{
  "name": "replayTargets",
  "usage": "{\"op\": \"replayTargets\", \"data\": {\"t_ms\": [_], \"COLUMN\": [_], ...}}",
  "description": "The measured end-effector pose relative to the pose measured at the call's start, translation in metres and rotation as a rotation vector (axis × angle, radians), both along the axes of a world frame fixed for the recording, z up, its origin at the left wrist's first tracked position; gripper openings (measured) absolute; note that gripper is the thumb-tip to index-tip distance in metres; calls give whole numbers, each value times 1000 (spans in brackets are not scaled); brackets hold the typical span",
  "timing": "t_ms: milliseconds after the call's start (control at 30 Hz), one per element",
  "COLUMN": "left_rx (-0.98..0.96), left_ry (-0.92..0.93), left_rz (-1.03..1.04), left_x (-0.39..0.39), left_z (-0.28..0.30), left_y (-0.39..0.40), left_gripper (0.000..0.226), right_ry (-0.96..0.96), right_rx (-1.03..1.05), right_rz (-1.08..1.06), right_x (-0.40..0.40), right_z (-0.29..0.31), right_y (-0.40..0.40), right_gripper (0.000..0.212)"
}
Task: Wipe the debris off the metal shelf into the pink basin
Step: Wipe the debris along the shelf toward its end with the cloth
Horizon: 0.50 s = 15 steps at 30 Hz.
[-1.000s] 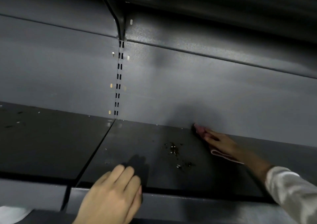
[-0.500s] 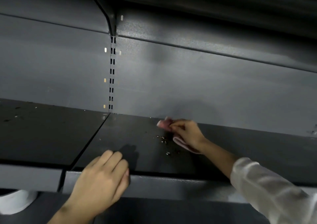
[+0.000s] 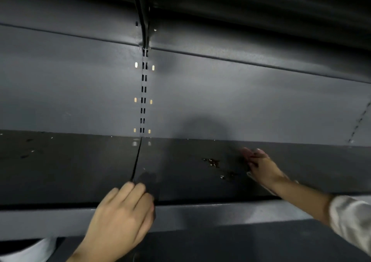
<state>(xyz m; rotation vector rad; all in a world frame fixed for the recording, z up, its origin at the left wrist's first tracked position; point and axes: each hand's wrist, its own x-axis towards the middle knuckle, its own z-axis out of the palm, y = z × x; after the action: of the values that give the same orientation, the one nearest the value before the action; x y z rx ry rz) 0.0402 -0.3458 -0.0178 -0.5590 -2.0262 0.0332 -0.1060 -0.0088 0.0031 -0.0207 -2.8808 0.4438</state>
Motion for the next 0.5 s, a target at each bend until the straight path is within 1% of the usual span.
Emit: {"op": "replayTargets", "data": {"t_ms": [100, 167, 233, 267, 333, 367, 433, 467, 500], "left_rx": [22, 26, 43, 51, 57, 57, 56, 55, 58], "left_ry": [0, -9, -23, -31, -46, -53, -61, -62, -62], "left_rz": [-65, -100, -123, -128, -135, -137, -138, -137, -136], "left_x": [0, 0, 0, -1, -1, -1, -1, -1, -1], "left_z": [0, 0, -1, -1, -3, -4, -5, -5, -6], "left_y": [-5, -7, -7, -7, -8, -9, -10, -9, -8], "left_gripper": [35, 30, 29, 29, 28, 28, 27, 27, 26], "right_ry": [25, 108, 168, 199, 317, 344, 323, 247, 123], "right_rx": [2, -41, -136, -228, -360, -407, -377, -311, -223], "right_rz": [79, 73, 81, 67, 27, -12, -146, -193, -226], "right_x": [10, 17, 22, 26, 34, 40, 48, 50, 53], "right_z": [-1, 2, 11, 17, 30, 37, 43, 43, 40], "right_y": [-62, -95, -120, -127, -123, -115, -84, -67, -52], "right_gripper": [38, 41, 44, 44, 42, 39, 34, 33, 32]}}
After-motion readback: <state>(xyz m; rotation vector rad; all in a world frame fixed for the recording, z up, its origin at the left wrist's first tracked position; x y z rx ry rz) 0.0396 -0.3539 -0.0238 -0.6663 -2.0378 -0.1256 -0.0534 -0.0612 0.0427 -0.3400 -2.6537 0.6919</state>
